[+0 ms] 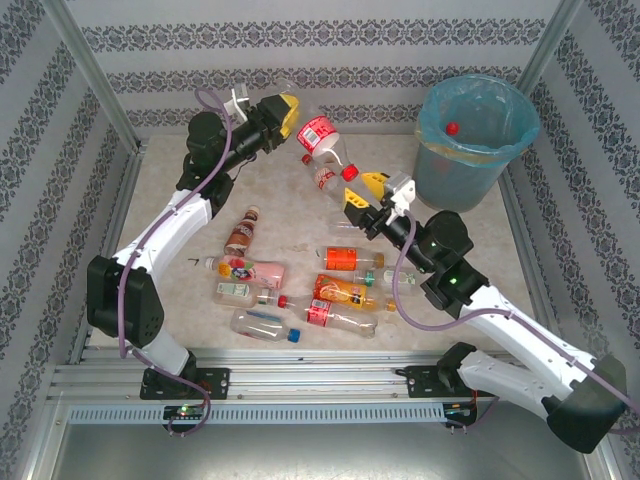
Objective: Put the plastic bottles in the bin
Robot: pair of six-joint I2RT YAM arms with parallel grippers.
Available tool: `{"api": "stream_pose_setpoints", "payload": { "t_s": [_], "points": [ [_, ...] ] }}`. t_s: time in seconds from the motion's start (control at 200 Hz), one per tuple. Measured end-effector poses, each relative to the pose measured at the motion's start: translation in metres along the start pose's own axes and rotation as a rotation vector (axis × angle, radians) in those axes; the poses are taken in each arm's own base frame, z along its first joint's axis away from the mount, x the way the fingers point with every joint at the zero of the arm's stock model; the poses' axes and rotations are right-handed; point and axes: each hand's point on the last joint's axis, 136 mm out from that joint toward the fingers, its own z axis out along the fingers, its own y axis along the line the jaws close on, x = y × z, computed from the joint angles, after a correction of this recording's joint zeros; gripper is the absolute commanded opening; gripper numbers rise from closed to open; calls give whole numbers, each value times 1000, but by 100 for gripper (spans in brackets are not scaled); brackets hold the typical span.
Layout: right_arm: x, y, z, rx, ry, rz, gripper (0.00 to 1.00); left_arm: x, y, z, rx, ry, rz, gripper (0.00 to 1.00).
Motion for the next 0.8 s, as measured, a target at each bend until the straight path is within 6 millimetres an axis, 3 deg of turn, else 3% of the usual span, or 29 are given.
{"api": "stream_pose_setpoints", "payload": {
  "t_s": [0.21, 0.52, 0.799],
  "points": [
    [-2, -1, -1, 7, -6, -7, 48, 1, 0, 0, 1, 9, 0, 26],
    [16, 4, 13, -3, 29, 4, 46, 0, -2, -2, 3, 14, 4, 26],
    [13, 4, 22, 17, 11, 10, 48, -7, 0, -8, -2, -18, 4, 25]
  ]
}}
